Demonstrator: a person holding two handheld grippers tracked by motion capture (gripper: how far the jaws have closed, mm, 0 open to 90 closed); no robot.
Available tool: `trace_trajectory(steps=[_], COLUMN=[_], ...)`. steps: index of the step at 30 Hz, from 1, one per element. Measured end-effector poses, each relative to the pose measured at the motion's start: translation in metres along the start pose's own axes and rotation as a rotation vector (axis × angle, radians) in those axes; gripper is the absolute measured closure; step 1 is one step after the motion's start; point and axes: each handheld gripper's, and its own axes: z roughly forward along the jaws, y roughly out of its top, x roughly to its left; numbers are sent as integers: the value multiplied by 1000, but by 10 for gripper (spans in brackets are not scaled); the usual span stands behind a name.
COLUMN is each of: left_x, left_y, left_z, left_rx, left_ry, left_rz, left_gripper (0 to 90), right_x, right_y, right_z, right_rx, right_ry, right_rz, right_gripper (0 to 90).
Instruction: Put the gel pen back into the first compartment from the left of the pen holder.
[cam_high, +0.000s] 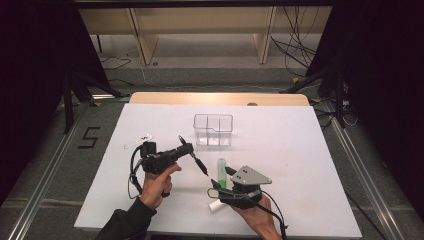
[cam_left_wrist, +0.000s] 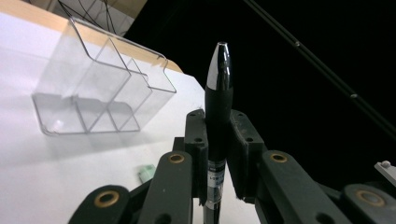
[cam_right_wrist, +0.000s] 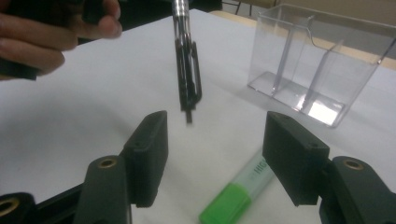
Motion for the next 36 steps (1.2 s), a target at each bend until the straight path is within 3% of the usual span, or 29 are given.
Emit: trace_trajectory(steps=[10,19,25,36], left_x=[-3,-8,-7,-8], left_y=[23,49,68,87], left_z=[4,10,12,22], left_rx=[-15,-32,-51,-68], left_ry=[65,108,134,163], left_rz=[112,187,208,243], left_gripper=[791,791,790,790], right_x=[-10,-18,-20,-22], right_y=[-11,-20,-24,-28], right_z=[-7,-14,-15,-17], right_rx=[26,51,67,71], right_ry=[-24,-35,-34,-33], right_rz=[33,63,78,88], right_gripper=[374,351,335,331])
